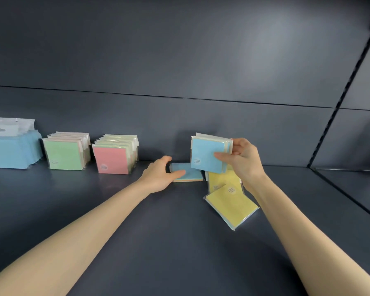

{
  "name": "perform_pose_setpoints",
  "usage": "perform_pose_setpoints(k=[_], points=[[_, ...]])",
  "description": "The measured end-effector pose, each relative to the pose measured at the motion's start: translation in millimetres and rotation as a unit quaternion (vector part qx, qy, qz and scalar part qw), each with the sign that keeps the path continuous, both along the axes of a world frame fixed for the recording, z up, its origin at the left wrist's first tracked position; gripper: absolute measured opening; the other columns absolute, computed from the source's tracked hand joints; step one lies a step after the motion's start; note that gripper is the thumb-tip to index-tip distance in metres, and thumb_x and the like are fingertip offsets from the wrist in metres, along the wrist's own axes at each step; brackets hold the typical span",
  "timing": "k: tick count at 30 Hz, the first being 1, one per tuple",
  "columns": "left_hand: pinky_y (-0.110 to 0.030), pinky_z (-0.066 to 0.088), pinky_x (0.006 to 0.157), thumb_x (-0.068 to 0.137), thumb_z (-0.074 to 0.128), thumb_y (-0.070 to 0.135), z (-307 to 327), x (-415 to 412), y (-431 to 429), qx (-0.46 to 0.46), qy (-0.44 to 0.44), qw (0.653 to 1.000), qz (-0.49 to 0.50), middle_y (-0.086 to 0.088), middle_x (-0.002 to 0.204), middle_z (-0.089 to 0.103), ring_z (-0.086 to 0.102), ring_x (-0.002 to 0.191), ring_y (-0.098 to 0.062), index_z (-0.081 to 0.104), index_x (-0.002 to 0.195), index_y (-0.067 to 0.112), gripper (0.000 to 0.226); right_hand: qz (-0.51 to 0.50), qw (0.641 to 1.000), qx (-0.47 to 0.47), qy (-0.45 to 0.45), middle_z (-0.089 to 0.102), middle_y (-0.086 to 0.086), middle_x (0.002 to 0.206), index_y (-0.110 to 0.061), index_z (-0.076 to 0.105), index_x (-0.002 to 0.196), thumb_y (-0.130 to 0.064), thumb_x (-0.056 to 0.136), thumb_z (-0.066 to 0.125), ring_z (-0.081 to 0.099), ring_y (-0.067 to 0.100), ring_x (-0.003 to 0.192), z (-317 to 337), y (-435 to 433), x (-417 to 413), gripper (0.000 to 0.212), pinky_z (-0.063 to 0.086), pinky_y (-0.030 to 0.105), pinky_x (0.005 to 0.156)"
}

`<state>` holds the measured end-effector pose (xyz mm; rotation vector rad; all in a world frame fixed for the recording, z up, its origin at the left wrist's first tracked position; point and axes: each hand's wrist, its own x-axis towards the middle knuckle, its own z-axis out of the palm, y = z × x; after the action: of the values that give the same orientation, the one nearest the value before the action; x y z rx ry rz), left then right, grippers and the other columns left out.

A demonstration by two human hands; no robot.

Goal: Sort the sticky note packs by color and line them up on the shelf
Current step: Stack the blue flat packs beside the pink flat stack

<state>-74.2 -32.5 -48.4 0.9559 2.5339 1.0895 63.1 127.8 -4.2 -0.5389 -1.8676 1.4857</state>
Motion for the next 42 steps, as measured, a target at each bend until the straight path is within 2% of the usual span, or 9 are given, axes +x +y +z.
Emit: perform_pose_setpoints(k=[10, 16, 20, 28, 31, 34, 37, 40, 42], points=[[-0.021, 0.046, 0.074, 0.079, 0.072, 0.006, 15, -1, 1, 0.046, -0.108, 0.992, -0.033, -0.003, 0.114, 0.056, 0.056, 0.097, -0.017, 0.041, 0.136, 0.012, 0.065, -0.001, 1.000, 0.007, -0.014, 0.067, 0.004, 0.098, -0.007, 0.054, 0.105, -0.003, 0.075, 0.076, 0.065, 0.020, 0.091, -6, 1, -2, 0.037, 0.054, 0.031, 0.077], [-0.022, 0.032, 0.100, 0.081, 0.069, 0.008, 22, -9, -15, -0.032, -0.133, 0.983, -0.121, 0.009, 0.148, 0.036, 0.035, 0.133, -0.011, 0.020, 0.150, 0.022, 0.086, 0.027, 0.999, 0.007, -0.022, 0.065, -0.001, 0.092, -0.005, 0.053, 0.108, -0.003, 0.078, 0.074, 0.064, 0.011, 0.082, -4, -5, -2, 0.037, 0.051, 0.020, 0.067], [-0.026, 0.039, 0.101, 0.074, 0.078, 0.009, 27, -12, -15, -0.053, -0.119, 0.981, -0.143, 0.001, 0.134, 0.050, 0.047, 0.123, -0.014, 0.033, 0.144, 0.020, 0.084, 0.044, 0.999, 0.007, -0.025, 0.065, -0.003, 0.090, -0.005, 0.053, 0.106, -0.001, 0.078, 0.072, 0.064, 0.007, 0.079, -3, -9, -2, 0.035, 0.053, 0.015, 0.062], [-0.043, 0.053, 0.087, 0.064, 0.078, -0.002, 8, -11, -39, 0.142, 0.032, 0.987, -0.066, 0.007, 0.122, 0.039, 0.051, 0.110, -0.019, 0.032, 0.139, 0.042, 0.099, 0.094, 0.995, 0.002, -0.028, 0.070, 0.006, 0.101, -0.003, 0.055, 0.111, -0.004, 0.078, 0.073, 0.069, 0.017, 0.088, -4, -20, -2, 0.037, 0.057, 0.022, 0.072], [-0.029, 0.055, 0.083, 0.069, 0.075, -0.007, 8, -10, -47, 0.161, -0.011, 0.983, -0.084, 0.010, 0.125, 0.036, 0.054, 0.109, -0.016, 0.018, 0.144, 0.046, 0.108, 0.116, 0.992, 0.023, -0.052, 0.069, 0.007, 0.103, -0.006, 0.055, 0.109, -0.006, 0.078, 0.074, 0.068, 0.022, 0.093, -9, -29, -6, 0.036, 0.056, 0.030, 0.078], [-0.014, 0.049, 0.079, 0.068, 0.079, -0.003, 15, -8, -57, 0.171, -0.055, 0.979, -0.093, 0.016, 0.123, 0.040, 0.053, 0.110, -0.008, 0.018, 0.146, 0.038, 0.107, 0.143, 0.986, 0.051, -0.067, 0.066, 0.002, 0.094, -0.008, 0.053, 0.105, -0.004, 0.080, 0.072, 0.065, 0.006, 0.074, -13, -39, -11, 0.032, 0.051, 0.014, 0.063], [-0.020, 0.046, 0.092, 0.068, 0.082, 0.005, 26, -9, -61, 0.150, -0.073, 0.979, -0.118, 0.012, 0.130, 0.040, 0.049, 0.119, -0.010, 0.029, 0.144, 0.032, 0.097, 0.154, 0.982, 0.078, -0.081, 0.063, 0.004, 0.098, -0.009, 0.051, 0.105, -0.004, 0.079, 0.073, 0.062, 0.014, 0.083, -19, -47, -17, 0.034, 0.052, 0.021, 0.075], [-0.023, 0.044, 0.097, 0.070, 0.082, 0.010, 29, -12, -58, 0.104, 0.032, 0.986, -0.124, 0.010, 0.122, 0.039, 0.048, 0.117, -0.013, 0.040, 0.139, 0.021, 0.082, 0.152, 0.974, 0.126, -0.108, 0.061, -0.001, 0.101, -0.011, 0.046, 0.111, -0.008, 0.083, 0.070, 0.060, 0.017, 0.092, -22, -53, -24, 0.037, 0.052, 0.025, 0.079], [-0.029, 0.043, 0.099, 0.069, 0.082, 0.013, 29, -15, -57, 0.088, 0.091, 0.984, -0.125, 0.010, 0.116, 0.042, 0.048, 0.112, -0.013, 0.047, 0.133, 0.019, 0.074, 0.153, 0.962, 0.185, -0.135, 0.054, 0.003, 0.127, -0.014, 0.035, 0.131, -0.013, 0.086, 0.066, 0.056, 0.019, 0.112, -24, -55, -28, 0.054, 0.049, 0.032, 0.094]])
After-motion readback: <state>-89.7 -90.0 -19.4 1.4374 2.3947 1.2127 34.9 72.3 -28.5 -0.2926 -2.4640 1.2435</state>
